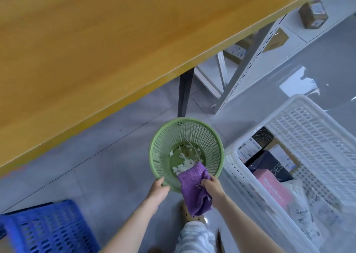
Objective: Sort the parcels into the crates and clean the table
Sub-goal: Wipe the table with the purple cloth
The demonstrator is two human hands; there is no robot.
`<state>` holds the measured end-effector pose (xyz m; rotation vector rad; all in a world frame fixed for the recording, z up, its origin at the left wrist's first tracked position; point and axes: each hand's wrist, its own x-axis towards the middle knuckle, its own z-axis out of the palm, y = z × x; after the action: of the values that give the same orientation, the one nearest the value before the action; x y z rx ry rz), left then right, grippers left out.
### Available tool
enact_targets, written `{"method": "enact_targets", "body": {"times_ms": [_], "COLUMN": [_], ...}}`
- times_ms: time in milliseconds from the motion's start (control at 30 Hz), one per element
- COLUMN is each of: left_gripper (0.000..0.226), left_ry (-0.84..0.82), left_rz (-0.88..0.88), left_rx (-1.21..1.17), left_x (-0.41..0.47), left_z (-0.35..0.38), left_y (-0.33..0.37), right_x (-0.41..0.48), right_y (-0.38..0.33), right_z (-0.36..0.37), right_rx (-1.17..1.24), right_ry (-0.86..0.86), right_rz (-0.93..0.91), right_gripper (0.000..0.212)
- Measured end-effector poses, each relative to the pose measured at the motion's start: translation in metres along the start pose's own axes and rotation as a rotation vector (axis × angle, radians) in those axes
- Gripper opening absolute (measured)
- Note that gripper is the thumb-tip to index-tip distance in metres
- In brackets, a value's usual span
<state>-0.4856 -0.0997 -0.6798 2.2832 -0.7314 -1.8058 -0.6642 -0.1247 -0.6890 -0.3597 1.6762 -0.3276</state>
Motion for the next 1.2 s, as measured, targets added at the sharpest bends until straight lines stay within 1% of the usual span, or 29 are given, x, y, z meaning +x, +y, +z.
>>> {"method": "enact_targets", "body": {"times_ms": [67,200,333,467,600,733,800,867,933,967,1033,1100,1167,1200], "left_gripper": [0.056,0.056,0.057,0.059,0.061,0.057,0.049,0.036,0.020,0.017,0.017,0.015,0.007,0.013], "left_ry": [-0.024,-0.065,-0.111,-0.139,-0.146,-0.126,-0.130,-0.159,-0.210,-0.243,-0.311,-0.342,-0.366,-0.373], "left_rz": [0.020,0.055,0.142,0.220,0.213,0.157,0.116,0.043,-0.002,0.008,0.066,0.112,0.166,0.194], "left_rx": [0.018,0.021,0.048,0.032,0.059,0.042,0.015,-0.098,-0.249,-0.294,-0.351,-0.398,-0.422,-0.428], "left_x": [0.019,0.045,0.067,0.075,0.060,0.025,-0.007,-0.040,-0.082,-0.103,-0.140,-0.181,-0.216,-0.245], "left_z": [0.003,0.008,0.010,0.014,0.013,0.005,-0.004,-0.010,-0.025,-0.032,-0.045,-0.070,-0.099,-0.118], "left_y": [-0.005,-0.004,0.007,0.023,0.015,-0.003,-0.004,-0.003,0.005,0.009,0.010,0.013,0.014,0.015], "right_x": [0.019,0.049,0.073,0.088,0.074,0.024,-0.020,-0.060,-0.103,-0.123,-0.164,-0.212,-0.258,-0.289], "right_y": [0.011,0.021,0.011,-0.004,-0.001,0.002,-0.003,-0.008,-0.016,-0.019,-0.024,-0.035,-0.045,-0.052], "right_z": [0.003,0.007,0.008,0.005,-0.004,-0.006,-0.007,-0.004,0.003,0.008,0.016,0.024,0.029,0.032], "right_rx": [0.051,0.112,0.160,0.204,0.246,0.333,0.370,0.402,0.421,0.427,0.418,0.421,0.422,0.388], "right_ry": [0.022,0.120,0.203,0.297,0.299,0.329,0.291,0.235,0.136,0.074,-0.045,-0.160,-0.260,-0.303], "right_rz": [-0.011,-0.027,-0.092,-0.155,-0.140,-0.178,-0.179,-0.181,-0.177,-0.188,-0.217,-0.245,-0.273,-0.287], "right_gripper": [0.030,0.028,0.026,0.031,0.033,0.029,0.027,0.025,0.024,0.025,0.027,0.031,0.034,0.034]}}
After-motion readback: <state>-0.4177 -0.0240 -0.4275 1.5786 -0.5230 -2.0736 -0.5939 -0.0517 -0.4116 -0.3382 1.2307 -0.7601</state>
